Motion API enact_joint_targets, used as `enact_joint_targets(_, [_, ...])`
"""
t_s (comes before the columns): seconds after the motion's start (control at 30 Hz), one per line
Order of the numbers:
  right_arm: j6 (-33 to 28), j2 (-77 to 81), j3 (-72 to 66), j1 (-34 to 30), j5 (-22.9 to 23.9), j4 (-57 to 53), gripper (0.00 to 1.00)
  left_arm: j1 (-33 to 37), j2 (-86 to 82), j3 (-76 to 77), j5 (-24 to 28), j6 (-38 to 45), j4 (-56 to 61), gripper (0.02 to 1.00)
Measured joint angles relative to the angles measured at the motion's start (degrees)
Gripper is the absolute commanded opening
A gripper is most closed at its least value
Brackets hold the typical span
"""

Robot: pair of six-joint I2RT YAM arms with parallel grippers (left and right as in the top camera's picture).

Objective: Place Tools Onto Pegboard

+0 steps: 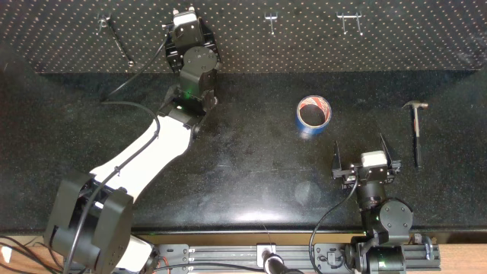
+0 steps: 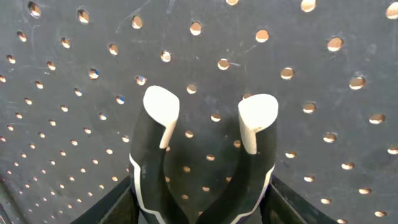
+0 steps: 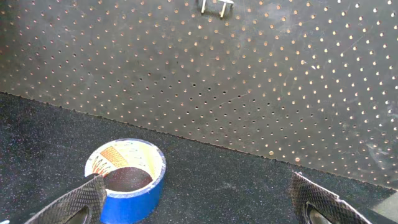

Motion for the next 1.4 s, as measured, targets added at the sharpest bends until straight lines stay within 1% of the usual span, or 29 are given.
enact_joint_targets(0.13, [0.0,0.0,0.0,0.0,0.0,0.0,0.963,0.4,0.0,-0.9,0.6,0.0,0.9,0.029])
enact_joint_targets(0.3, [0.0,0.0,0.0,0.0,0.0,0.0,0.963,0.4,0.0,-5.2,1.0,-0.2,5.2,0.029])
enact_joint_targets(0.7, [0.0,0.0,0.0,0.0,0.0,0.0,0.963,2.2,0.0,-8.5,3.1,-2.2,5.8,0.029])
enact_joint_targets(1.17, [0.0,0.0,0.0,0.0,0.0,0.0,0.963,2.2,0.0,-8.6,5.9,-2.6,5.8,0.029])
enact_joint_targets(1.4, [0.0,0.0,0.0,0.0,0.0,0.0,0.963,2.2,0.5,-8.6,6.2,-2.6,5.8,0.029])
